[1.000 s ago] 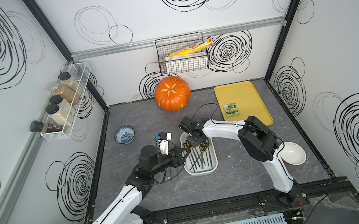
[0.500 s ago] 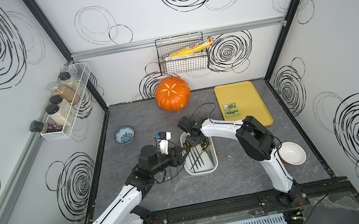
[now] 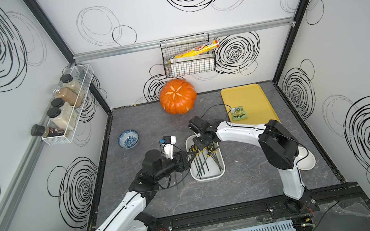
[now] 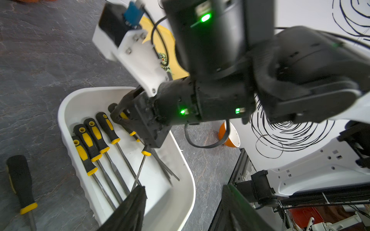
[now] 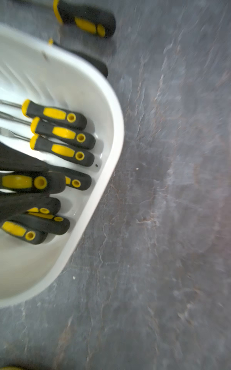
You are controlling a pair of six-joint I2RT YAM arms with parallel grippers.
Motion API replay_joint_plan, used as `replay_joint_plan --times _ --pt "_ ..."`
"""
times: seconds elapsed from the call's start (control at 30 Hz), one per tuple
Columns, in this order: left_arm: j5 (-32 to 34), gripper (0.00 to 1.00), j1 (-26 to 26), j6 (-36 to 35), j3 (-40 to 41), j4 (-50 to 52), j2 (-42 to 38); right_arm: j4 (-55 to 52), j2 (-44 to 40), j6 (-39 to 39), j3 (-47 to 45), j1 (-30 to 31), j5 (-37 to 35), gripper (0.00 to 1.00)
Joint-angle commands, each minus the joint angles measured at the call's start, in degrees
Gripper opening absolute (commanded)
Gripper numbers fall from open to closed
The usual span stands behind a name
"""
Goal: Take the file tool out of the storage box
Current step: Pick up the file tool from the storage box.
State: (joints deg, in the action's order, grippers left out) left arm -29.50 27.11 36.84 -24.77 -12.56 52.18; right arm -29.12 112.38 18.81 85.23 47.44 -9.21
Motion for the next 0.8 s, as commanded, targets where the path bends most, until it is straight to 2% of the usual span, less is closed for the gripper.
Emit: replay_joint_plan --times 0.0,0.1,0.23,0.47,0.63,0.77 --pt "0.1 0.69 0.3 -1.0 -1.3 -0.4 -0.8 4.9 -5.0 -0.1 -1.4 0.2 -0.2 0.07" --pt "-0.1 0.73 0.3 -1.0 -1.2 -0.5 -0.5 9.4 -8.7 -0.3 -5.0 0.2 -0.7 0.08" --pt "-0.2 0.73 0.3 -1.1 -1.3 -0.6 0.2 14.0 -10.1 -0.6 -8.0 0.2 0.0 0.08" --pt "-0.8 0.73 0.4 -1.1 -1.4 -1.2 2.1 10.6 -5.9 -1.6 -5.0 0.0 -1.2 0.08" --pt "-0.7 0.73 0.4 -1.1 -1.4 -1.1 2.1 16.1 -5.0 -2.2 -9.8 0.0 -0.1 0.08" --pt "-0.8 0.73 0.5 -1.1 -1.4 -1.1 2.2 12.3 -1.6 -2.3 -7.8 -0.2 -4.5 0.08"
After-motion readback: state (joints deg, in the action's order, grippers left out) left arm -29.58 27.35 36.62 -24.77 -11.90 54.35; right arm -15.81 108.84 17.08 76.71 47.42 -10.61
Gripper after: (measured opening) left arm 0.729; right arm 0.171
